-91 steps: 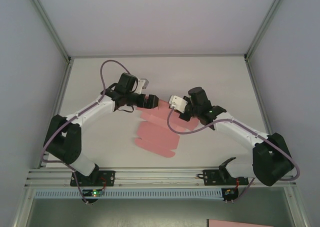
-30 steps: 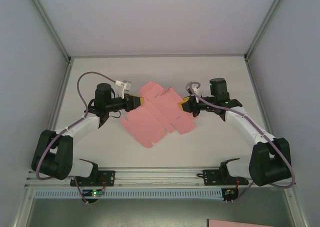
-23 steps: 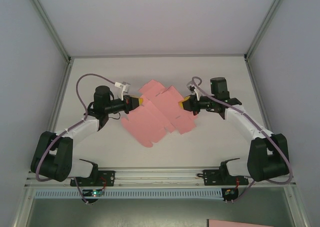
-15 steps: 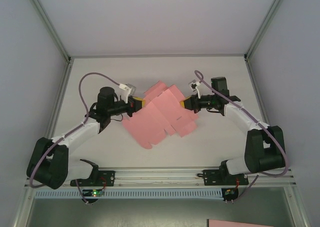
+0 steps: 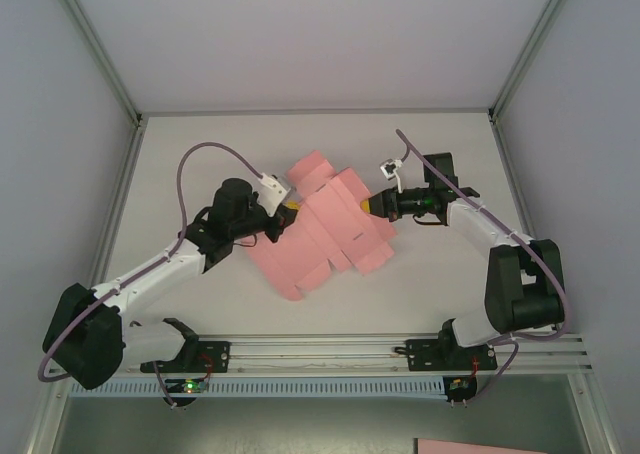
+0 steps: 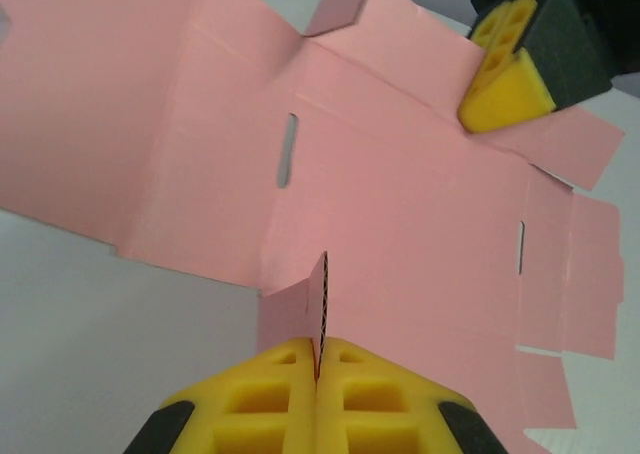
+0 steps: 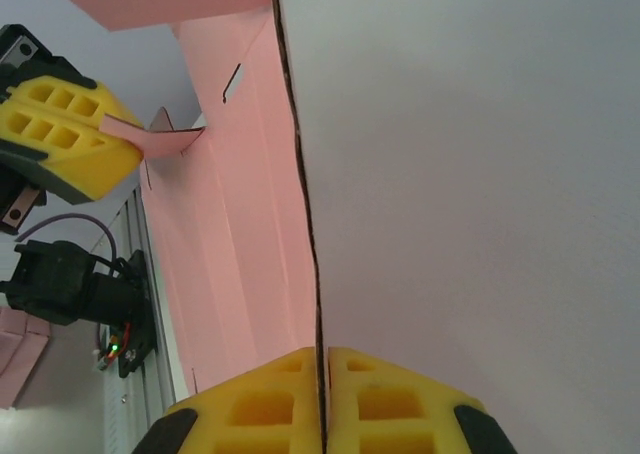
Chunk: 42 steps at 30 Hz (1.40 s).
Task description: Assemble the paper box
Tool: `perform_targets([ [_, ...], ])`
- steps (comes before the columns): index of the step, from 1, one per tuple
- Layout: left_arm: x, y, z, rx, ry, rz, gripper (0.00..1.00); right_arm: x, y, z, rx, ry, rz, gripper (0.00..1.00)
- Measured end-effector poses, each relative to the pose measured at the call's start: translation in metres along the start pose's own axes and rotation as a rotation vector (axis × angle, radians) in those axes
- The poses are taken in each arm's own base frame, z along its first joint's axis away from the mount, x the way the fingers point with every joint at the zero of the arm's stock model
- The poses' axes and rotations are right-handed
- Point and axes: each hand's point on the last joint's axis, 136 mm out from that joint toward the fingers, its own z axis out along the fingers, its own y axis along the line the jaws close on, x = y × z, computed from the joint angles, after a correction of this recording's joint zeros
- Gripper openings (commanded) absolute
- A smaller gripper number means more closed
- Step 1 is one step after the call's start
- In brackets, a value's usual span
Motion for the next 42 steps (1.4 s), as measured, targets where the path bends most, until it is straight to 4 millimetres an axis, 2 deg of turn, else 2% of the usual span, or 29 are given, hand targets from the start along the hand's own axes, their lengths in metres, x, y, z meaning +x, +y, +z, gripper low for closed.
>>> perform_targets([
  [4,0.001,-0.011,0.015,-0.059,0.090,0.100,0.00,-0.001,-0.001,-0.002,0.046,0.000,-0.037,0.00],
  [9,0.030,-0.004,0.038,-0.162,0.215,0.162,0.00,0.005,0.011,0.000,0.140,0.040,-0.165,0.00],
  [15,0.059,0.006,0.060,-0.209,0.259,0.133,0.00,0.032,0.034,0.018,0.297,0.173,-0.519,0.00],
  [17,0.068,0.001,0.065,-0.199,0.260,0.113,0.00,0.043,0.030,0.020,0.374,0.217,-0.613,0.00],
  [20,0.080,-0.006,0.071,-0.180,0.262,0.085,0.00,0.048,0.020,0.018,0.482,0.265,-0.703,0.00],
  [27,0.090,-0.013,0.074,-0.158,0.196,0.013,0.00,0.037,0.007,0.015,0.666,0.305,-0.848,0.00],
  [34,0.090,-0.003,0.072,-0.229,0.175,-0.067,0.04,0.032,-0.001,0.020,0.685,0.320,-0.911,0.00],
  [35,0.090,-0.002,0.071,-0.241,0.175,-0.077,0.11,0.031,-0.001,0.020,0.686,0.320,-0.925,0.00],
  [36,0.088,-0.001,0.069,-0.250,0.173,-0.087,0.25,0.030,-0.002,0.020,0.688,0.318,-0.942,0.00],
  [37,0.087,0.000,0.066,-0.257,0.171,-0.098,0.46,0.029,-0.002,0.021,0.692,0.314,-0.963,0.00],
  [38,0.085,0.000,0.063,-0.263,0.169,-0.102,0.58,0.028,-0.003,0.021,0.696,0.310,-0.983,0.00],
  [40,0.078,-0.001,0.054,-0.268,0.150,-0.117,0.77,0.028,-0.005,0.020,0.707,0.305,-1.020,0.00],
  [42,0.069,-0.003,0.042,-0.270,0.118,-0.132,0.82,0.026,-0.006,0.019,0.718,0.304,-1.048,0.00],
])
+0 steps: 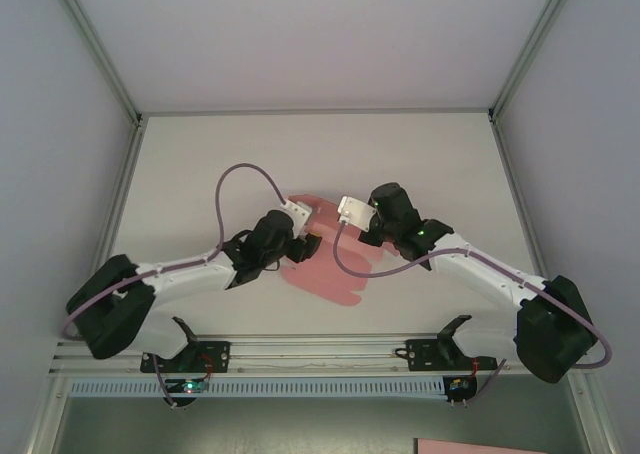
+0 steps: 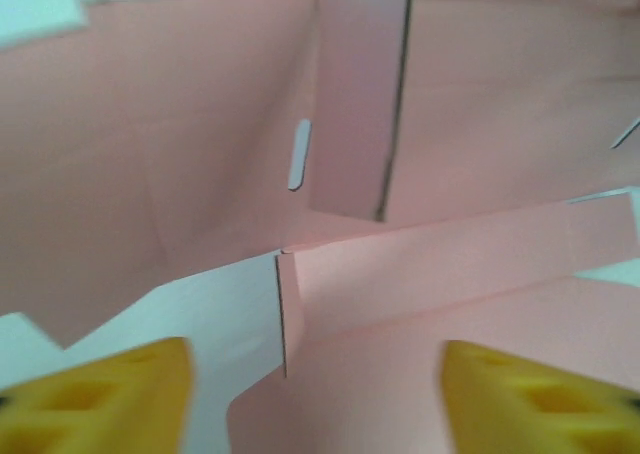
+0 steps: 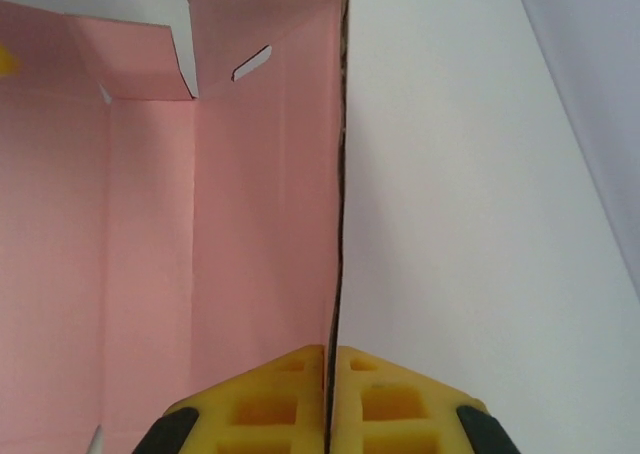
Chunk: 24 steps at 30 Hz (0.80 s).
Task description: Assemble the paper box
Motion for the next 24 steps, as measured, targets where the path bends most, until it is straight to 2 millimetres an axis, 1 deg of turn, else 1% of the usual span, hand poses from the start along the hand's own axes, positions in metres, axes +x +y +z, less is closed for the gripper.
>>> perform_targets([
  [1,-0.004,0.000,-0.007,0.002,-0.017,-0.007,0.83,-0.001,-0.002,0.000,0.011,-0.003,-0.011,0.00],
  [2,-0.009,0.001,-0.015,0.002,-0.038,-0.012,0.94,-0.002,-0.004,0.000,0.019,-0.008,-0.023,0.00],
  [3,-0.013,0.001,-0.021,-0.001,-0.053,-0.020,1.00,-0.003,-0.006,0.000,0.030,-0.011,-0.033,0.00],
  [5,-0.020,0.009,-0.034,-0.037,-0.087,-0.043,1.00,-0.007,-0.010,0.001,0.057,-0.019,-0.066,0.00],
  [7,-0.025,0.023,-0.046,-0.102,-0.108,-0.090,1.00,-0.008,-0.009,0.003,0.081,-0.025,-0.109,0.00],
  [9,-0.027,0.043,-0.056,-0.171,-0.115,-0.150,1.00,-0.007,-0.005,0.010,0.098,-0.016,-0.156,0.00],
  [11,-0.025,0.068,-0.062,-0.248,-0.108,-0.219,1.00,-0.002,0.000,0.019,0.114,0.006,-0.210,0.00],
  [14,-0.015,0.100,-0.066,-0.338,-0.080,-0.313,1.00,0.006,0.000,0.031,0.154,0.045,-0.278,0.00],
  [16,-0.006,0.113,-0.066,-0.376,-0.053,-0.356,1.00,0.011,-0.005,0.039,0.183,0.082,-0.315,0.00],
  [18,0.002,0.119,-0.063,-0.397,-0.026,-0.381,1.00,0.015,-0.008,0.045,0.212,0.105,-0.345,0.00],
  [21,0.011,0.124,-0.057,-0.411,0.016,-0.406,1.00,0.021,-0.010,0.052,0.260,0.129,-0.395,0.00],
  [24,0.014,0.129,-0.052,-0.417,0.041,-0.423,0.99,0.022,-0.013,0.059,0.335,0.141,-0.460,0.00],
])
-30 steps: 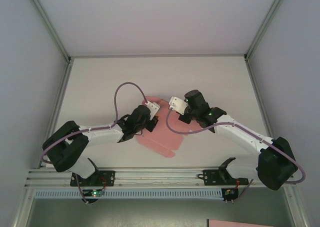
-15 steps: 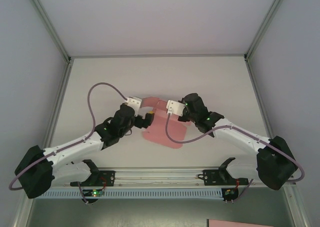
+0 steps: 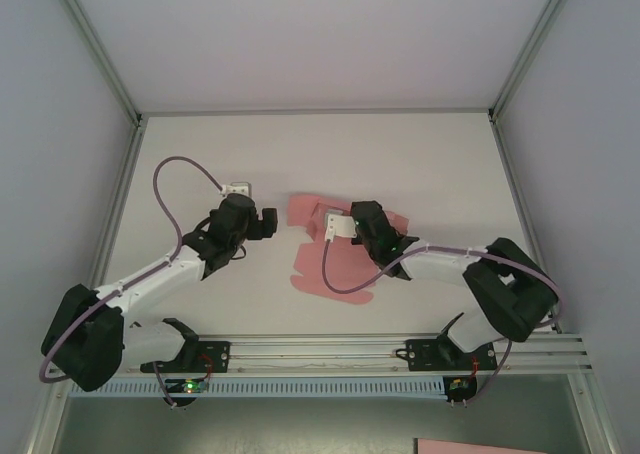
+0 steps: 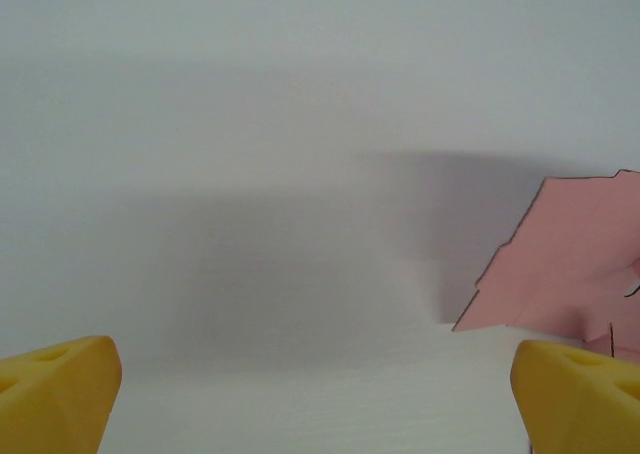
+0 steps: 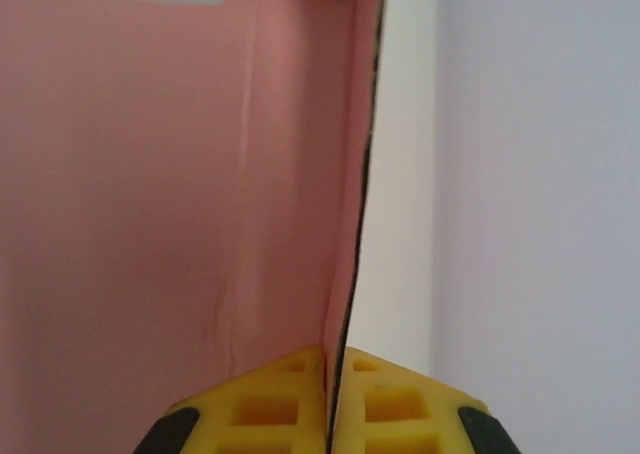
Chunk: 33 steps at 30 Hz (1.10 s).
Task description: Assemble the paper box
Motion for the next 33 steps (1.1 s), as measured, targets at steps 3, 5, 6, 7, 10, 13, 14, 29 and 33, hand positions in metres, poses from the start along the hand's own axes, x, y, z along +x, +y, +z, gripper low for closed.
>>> perform_targets([
  [3,-0.003,-0.002,0.005,0.002,0.012,-0.011,1.00,-0.001,0.000,0.004,0.080,0.004,-0.043,0.00],
  [5,-0.005,-0.002,0.008,0.002,0.019,-0.019,1.00,-0.002,-0.004,0.005,0.103,0.002,-0.047,0.00],
  [6,-0.006,-0.002,0.011,0.003,0.024,-0.025,1.00,-0.002,-0.006,0.005,0.110,-0.001,-0.044,0.00],
  [7,-0.007,-0.001,0.013,0.001,0.028,-0.029,1.00,-0.004,-0.008,0.004,0.114,-0.007,-0.041,0.00],
  [10,-0.009,0.007,0.023,-0.022,0.047,-0.054,1.00,-0.007,-0.009,0.002,0.106,-0.029,-0.034,0.00],
  [13,-0.013,0.019,0.037,-0.049,0.075,-0.098,1.00,-0.011,-0.010,-0.002,0.096,-0.054,-0.032,0.00],
  [14,-0.015,0.022,0.042,-0.052,0.085,-0.114,1.00,-0.012,-0.010,-0.004,0.092,-0.061,-0.030,0.00],
  [29,0.004,-0.067,0.089,0.475,0.244,-0.026,0.89,-0.014,-0.006,-0.007,0.060,-0.084,-0.007,0.01],
  [33,0.020,-0.086,0.070,0.619,0.254,0.026,0.81,-0.013,-0.005,-0.006,0.058,-0.075,0.000,0.03],
])
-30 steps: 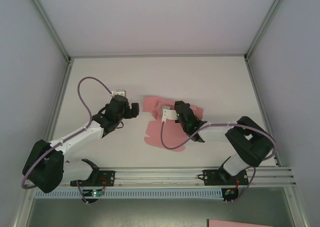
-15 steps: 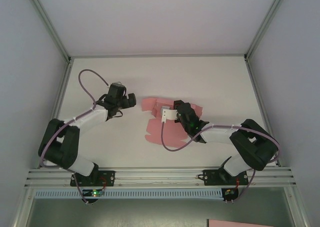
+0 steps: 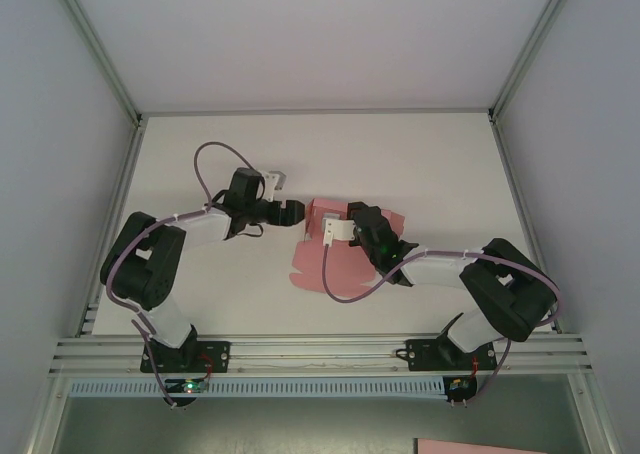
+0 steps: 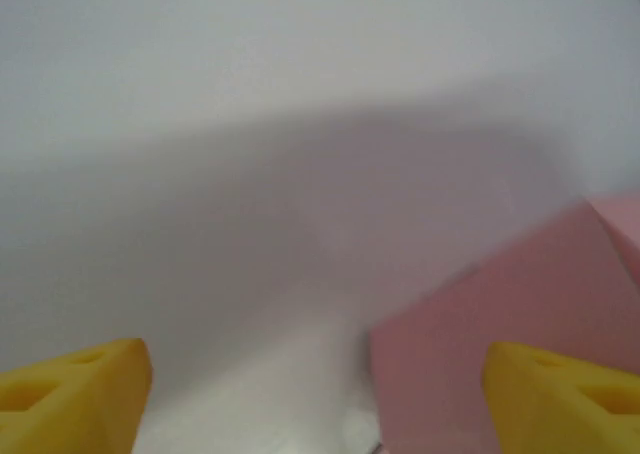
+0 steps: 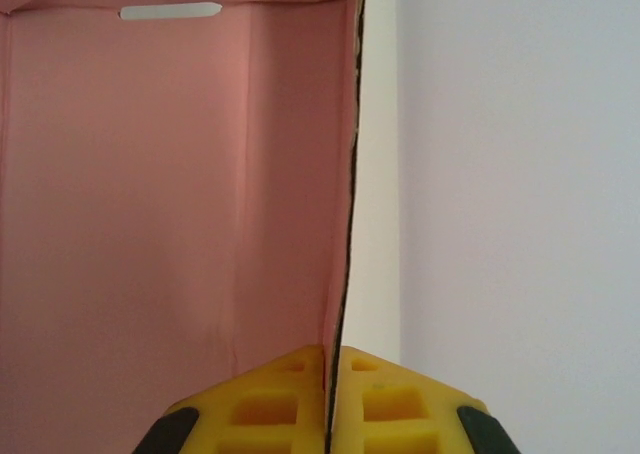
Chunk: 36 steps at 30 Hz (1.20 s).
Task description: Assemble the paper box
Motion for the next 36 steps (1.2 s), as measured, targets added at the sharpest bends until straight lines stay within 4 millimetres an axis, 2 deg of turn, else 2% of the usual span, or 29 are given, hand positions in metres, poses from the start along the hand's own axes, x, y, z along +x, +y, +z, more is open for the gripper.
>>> perform_targets([
  [4,0.012,-0.021,-0.002,0.078,0.016,0.066,0.78,0.004,-0.001,0.000,0.006,0.025,0.001,0.05],
  [10,0.022,-0.035,-0.003,0.131,0.026,0.113,0.70,0.006,0.000,-0.002,0.013,0.047,-0.006,0.07],
  [17,0.025,-0.053,0.014,0.167,0.048,0.174,0.56,0.005,0.002,-0.004,0.015,0.055,-0.003,0.06],
  [20,0.021,-0.054,0.022,0.156,0.037,0.190,0.52,0.006,0.004,-0.004,0.005,0.056,0.016,0.05],
  [24,0.016,-0.053,0.026,0.125,0.006,0.211,0.37,0.007,0.007,-0.006,-0.011,0.062,0.046,0.04],
  [33,0.018,-0.049,0.040,-0.077,-0.079,0.323,0.28,0.006,0.007,-0.012,-0.011,0.074,0.068,0.04],
  [36,0.017,-0.045,0.041,-0.136,-0.094,0.342,0.21,0.006,0.008,-0.014,-0.020,0.074,0.075,0.04],
])
